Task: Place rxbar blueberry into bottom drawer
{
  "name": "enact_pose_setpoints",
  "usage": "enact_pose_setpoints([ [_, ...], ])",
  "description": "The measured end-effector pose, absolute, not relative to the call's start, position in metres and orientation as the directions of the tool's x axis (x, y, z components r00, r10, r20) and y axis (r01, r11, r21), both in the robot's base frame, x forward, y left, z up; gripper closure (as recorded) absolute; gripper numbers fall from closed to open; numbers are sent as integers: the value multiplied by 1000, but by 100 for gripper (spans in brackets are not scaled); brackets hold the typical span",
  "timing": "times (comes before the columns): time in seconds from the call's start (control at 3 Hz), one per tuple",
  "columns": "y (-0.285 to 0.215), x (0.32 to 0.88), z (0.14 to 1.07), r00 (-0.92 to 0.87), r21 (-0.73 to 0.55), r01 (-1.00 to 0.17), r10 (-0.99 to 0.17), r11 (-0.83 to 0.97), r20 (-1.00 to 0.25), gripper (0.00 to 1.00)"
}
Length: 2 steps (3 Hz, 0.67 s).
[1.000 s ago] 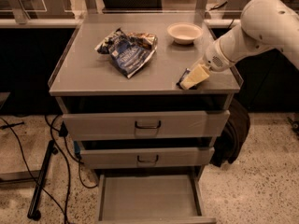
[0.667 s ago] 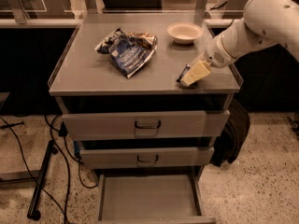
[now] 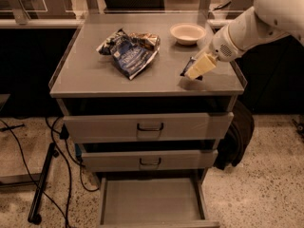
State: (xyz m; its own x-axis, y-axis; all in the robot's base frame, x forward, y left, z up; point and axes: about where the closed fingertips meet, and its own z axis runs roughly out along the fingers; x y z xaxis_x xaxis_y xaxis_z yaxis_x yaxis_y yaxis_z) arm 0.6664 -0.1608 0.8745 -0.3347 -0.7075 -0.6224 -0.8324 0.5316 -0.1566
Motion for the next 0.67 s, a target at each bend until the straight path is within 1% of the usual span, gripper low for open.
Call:
enact_pose_setpoints([
  [0.33, -164, 639, 886, -303, -180, -849, -736, 497, -605, 100],
  [0.67, -175, 585, 908, -269, -210, -862, -768, 461, -581, 100],
])
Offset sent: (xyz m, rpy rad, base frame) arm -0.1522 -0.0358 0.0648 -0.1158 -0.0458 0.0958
